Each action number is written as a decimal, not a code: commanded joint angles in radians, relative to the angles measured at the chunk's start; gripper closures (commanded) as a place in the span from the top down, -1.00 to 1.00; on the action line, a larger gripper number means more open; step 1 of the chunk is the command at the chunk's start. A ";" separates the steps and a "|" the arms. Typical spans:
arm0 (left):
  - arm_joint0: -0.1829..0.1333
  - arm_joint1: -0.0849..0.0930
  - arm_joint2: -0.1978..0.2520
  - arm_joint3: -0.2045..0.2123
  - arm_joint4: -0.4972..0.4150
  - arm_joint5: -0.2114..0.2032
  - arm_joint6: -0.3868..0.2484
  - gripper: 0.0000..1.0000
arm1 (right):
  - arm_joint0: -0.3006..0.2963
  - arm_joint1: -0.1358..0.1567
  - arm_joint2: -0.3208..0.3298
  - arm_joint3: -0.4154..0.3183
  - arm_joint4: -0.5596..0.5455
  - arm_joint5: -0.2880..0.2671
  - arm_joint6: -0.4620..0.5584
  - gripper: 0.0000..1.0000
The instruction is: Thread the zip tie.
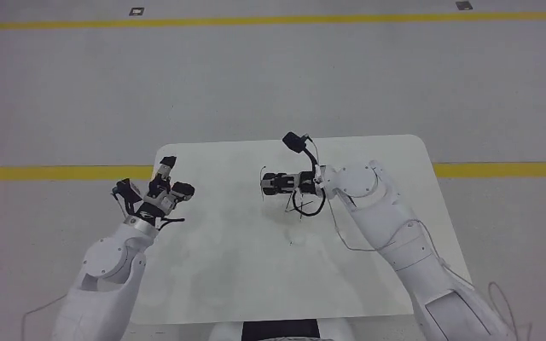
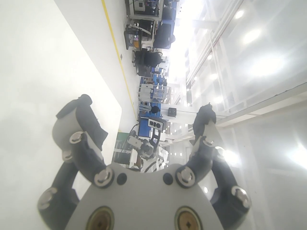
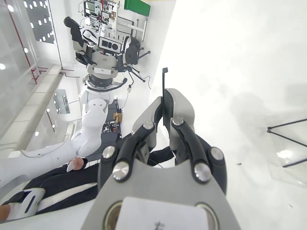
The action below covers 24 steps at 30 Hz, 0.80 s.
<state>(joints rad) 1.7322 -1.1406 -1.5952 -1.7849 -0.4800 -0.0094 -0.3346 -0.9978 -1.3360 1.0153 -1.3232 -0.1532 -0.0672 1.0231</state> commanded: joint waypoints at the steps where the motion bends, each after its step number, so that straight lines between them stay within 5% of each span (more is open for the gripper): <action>1: -0.003 0.000 0.017 0.009 0.010 0.013 -0.029 1.00 | -0.011 -0.001 -0.006 0.001 -0.001 -0.002 -0.025 -1.00; 6: -0.003 0.004 0.031 0.007 -0.077 0.086 -0.171 1.00 | -0.030 -0.003 -0.009 0.025 0.047 -0.034 -0.080 -1.00; 14: -0.010 0.000 0.091 -0.009 -0.173 0.176 -0.214 1.00 | -0.089 -0.004 0.011 0.073 0.177 -0.150 -0.154 -1.00; 24: -0.014 0.001 0.096 -0.018 -0.161 0.169 -0.226 1.00 | -0.084 -0.004 0.018 0.092 0.218 -0.142 -0.147 -1.00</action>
<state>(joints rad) 1.7185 -1.1395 -1.5017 -1.8043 -0.6379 0.1576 -0.5617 -1.0816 -1.3397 1.0331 -1.2314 0.0652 -0.2094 0.8758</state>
